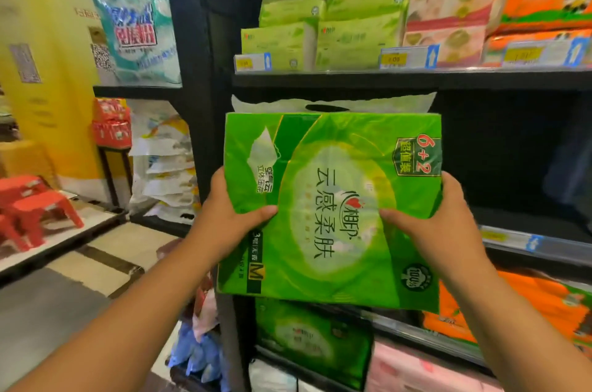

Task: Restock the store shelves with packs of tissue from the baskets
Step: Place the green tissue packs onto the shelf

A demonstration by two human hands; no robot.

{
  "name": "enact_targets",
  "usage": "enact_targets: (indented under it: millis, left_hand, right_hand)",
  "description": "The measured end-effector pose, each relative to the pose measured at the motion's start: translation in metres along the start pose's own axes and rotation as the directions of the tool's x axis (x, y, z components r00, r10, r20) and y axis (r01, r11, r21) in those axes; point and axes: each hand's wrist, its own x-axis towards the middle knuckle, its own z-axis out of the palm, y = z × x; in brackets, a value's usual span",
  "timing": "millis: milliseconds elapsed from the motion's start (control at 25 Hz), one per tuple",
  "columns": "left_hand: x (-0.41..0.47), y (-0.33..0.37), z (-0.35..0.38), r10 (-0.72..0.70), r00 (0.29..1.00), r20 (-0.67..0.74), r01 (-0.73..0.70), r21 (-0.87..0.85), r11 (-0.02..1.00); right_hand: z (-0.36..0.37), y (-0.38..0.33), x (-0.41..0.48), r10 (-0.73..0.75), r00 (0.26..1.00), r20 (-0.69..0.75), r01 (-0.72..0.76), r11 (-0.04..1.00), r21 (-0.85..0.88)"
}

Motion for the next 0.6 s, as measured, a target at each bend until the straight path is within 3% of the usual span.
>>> enact_targets:
  millis: [400,600]
  left_hand:
    - [0.090,0.011,0.065,0.124,0.956,-0.266,-0.122,0.023,0.992]
    - [0.122,-0.005,0.098,0.106,0.920,-0.378,-0.116,-0.004,0.993]
  right_hand:
    - [0.017,0.025,0.098,-0.168,0.971,-0.172,0.181,0.981,0.066]
    - [0.035,0.050,0.134,-0.167,0.973,-0.162,0.187,0.975,0.118]
